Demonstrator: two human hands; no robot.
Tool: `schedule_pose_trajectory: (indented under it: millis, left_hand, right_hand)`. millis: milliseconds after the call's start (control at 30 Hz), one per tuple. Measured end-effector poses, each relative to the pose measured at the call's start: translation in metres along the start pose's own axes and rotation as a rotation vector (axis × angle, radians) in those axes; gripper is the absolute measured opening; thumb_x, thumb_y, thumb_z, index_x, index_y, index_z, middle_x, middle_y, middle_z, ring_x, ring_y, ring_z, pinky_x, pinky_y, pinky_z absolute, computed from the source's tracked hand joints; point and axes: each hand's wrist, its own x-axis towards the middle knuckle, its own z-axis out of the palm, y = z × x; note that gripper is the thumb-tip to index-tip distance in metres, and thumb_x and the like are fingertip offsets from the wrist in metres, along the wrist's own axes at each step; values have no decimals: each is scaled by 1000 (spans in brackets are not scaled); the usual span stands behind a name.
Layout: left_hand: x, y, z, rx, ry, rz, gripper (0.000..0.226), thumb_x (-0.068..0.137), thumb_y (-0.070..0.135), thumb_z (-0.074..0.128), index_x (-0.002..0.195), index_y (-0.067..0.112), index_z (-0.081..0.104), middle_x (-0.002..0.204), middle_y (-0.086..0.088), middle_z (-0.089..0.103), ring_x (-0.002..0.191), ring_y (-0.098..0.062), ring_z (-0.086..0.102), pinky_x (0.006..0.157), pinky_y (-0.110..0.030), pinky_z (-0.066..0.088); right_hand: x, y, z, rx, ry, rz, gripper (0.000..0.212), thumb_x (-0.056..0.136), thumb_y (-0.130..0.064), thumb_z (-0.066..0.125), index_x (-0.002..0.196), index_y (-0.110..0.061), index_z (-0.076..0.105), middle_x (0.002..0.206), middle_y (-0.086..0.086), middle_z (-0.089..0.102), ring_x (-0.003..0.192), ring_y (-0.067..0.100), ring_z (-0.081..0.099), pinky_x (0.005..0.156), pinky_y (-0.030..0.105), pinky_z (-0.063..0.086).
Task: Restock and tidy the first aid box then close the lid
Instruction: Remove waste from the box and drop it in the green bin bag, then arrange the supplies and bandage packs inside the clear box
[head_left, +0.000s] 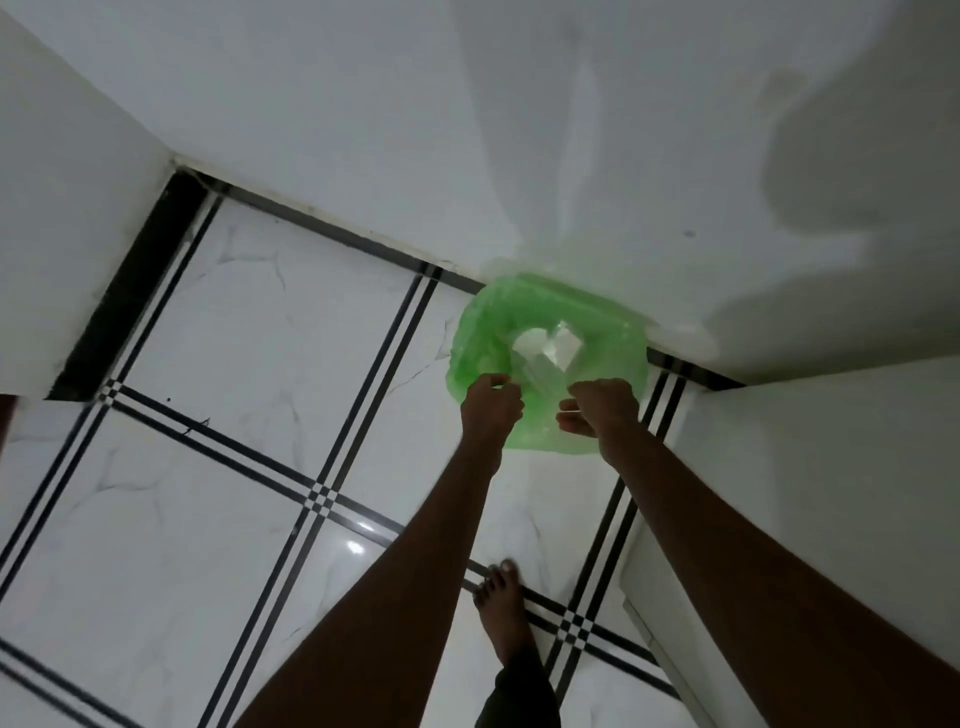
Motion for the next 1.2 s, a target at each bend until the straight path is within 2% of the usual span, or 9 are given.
schedule_pose_trajectory:
  millis: [167, 300, 467, 700, 833, 1000, 1067, 1133, 1200]
  left_hand:
    - [-55, 37, 6, -89, -84, 59, 15, 93, 15, 57, 94, 10, 70, 94, -14, 72, 89, -24, 67, 92, -42, 56]
    - [-139, 82, 19, -217, -135, 141, 22, 94, 19, 60, 105, 5, 71, 108, -18, 73, 104, -29, 71, 93, -40, 58]
    - [-270, 121, 41, -310, -238, 248, 28, 98, 21, 53, 113, 5, 71, 112, -15, 74, 106, -25, 71, 94, -37, 57]
    - [-448, 96, 120, -316, -507, 308, 35, 102, 20, 44, 120, -2, 65, 114, -19, 73, 104, -28, 70, 93, -37, 56]
    - [-514, 50, 172, -222, -602, 278, 33, 102, 21, 45, 115, 2, 68, 108, -19, 74, 101, -31, 71, 90, -39, 57]
    - [-552, 1, 230, 91, -622, 366, 30, 102, 21, 50, 115, 3, 70, 106, -20, 74, 99, -32, 72, 88, -37, 59]
    - [-555, -14, 241, 199, -585, 423, 27, 101, 20, 53, 111, 3, 71, 99, -19, 75, 94, -33, 72, 84, -38, 60]
    - [-556, -30, 243, 316, -568, 476, 25, 101, 17, 52, 107, 2, 72, 92, -17, 75, 85, -29, 73, 78, -36, 61]
    - [-555, -52, 237, 432, -515, 535, 24, 101, 14, 52, 103, 4, 73, 84, -9, 75, 75, -16, 72, 69, -28, 60]
  right_hand:
    - [-45, -21, -25, 136, -21, -64, 7, 86, -10, 59, 83, -6, 64, 92, 23, 72, 71, 30, 68, 75, 44, 60]
    - [-118, -57, -75, 251, -37, -184, 14, 90, -11, 56, 95, -2, 66, 92, 21, 71, 72, 28, 69, 74, 41, 59]
    - [-236, -80, -170, 374, -20, -335, 18, 91, -9, 55, 100, -1, 67, 97, 18, 73, 85, 32, 71, 78, 39, 58]
    - [-372, -37, -344, 386, -21, -509, 20, 94, -15, 54, 102, -4, 69, 95, 17, 75, 87, 30, 72, 77, 36, 59]
    - [-405, 16, -442, 346, 96, -552, 20, 95, -16, 54, 99, -5, 69, 91, 15, 75, 79, 30, 72, 72, 36, 59]
    - [-384, 102, -522, 60, 457, -496, 24, 86, -40, 52, 92, -24, 69, 86, -1, 74, 79, 21, 71, 77, 45, 59]
    - [-369, 137, -532, -64, 544, -444, 20, 85, -39, 56, 93, -24, 66, 88, -3, 72, 82, 21, 70, 80, 36, 56]
    - [-358, 171, -529, -215, 525, -394, 22, 82, -31, 66, 101, -21, 62, 95, 0, 70, 86, 21, 67, 79, 30, 51]
    - [-348, 198, -512, -378, 445, -396, 49, 74, -28, 76, 117, -17, 55, 112, 9, 63, 100, 27, 62, 86, 36, 50]
